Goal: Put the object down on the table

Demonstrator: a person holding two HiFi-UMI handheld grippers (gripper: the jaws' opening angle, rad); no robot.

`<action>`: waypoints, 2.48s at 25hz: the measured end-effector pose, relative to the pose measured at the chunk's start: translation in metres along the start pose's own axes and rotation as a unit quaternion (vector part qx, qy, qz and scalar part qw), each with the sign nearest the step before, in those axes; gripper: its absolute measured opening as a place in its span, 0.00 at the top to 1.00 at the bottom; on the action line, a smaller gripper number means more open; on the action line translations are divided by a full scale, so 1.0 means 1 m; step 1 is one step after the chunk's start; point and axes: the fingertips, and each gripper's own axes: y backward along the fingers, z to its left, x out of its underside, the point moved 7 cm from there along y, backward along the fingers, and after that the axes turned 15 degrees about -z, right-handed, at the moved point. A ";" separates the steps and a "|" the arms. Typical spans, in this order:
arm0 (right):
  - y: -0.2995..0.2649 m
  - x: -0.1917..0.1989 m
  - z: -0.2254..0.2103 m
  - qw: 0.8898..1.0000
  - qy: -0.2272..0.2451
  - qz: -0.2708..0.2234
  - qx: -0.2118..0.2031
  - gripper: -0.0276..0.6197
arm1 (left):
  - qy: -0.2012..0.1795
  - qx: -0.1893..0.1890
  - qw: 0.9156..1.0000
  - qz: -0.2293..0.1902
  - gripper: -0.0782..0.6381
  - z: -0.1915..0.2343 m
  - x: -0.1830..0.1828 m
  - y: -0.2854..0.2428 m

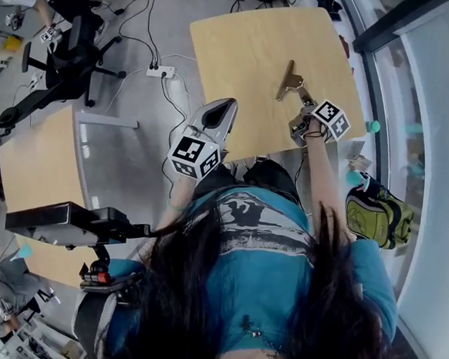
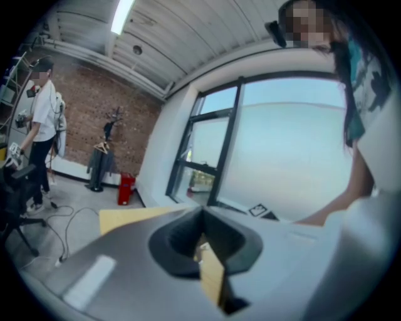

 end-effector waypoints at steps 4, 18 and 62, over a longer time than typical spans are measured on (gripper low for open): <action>0.044 0.025 0.047 0.999 -0.023 -0.029 -0.027 0.77 | 0.009 0.023 1.000 0.002 0.89 0.015 -0.019 0.031; 0.183 0.131 0.097 0.993 -0.070 -0.063 -0.077 0.94 | 0.030 0.129 0.991 0.029 0.89 0.006 -0.012 0.102; 0.510 0.224 0.035 0.984 0.000 0.022 -0.175 0.94 | 0.006 0.132 0.990 0.058 0.89 -0.252 0.033 0.323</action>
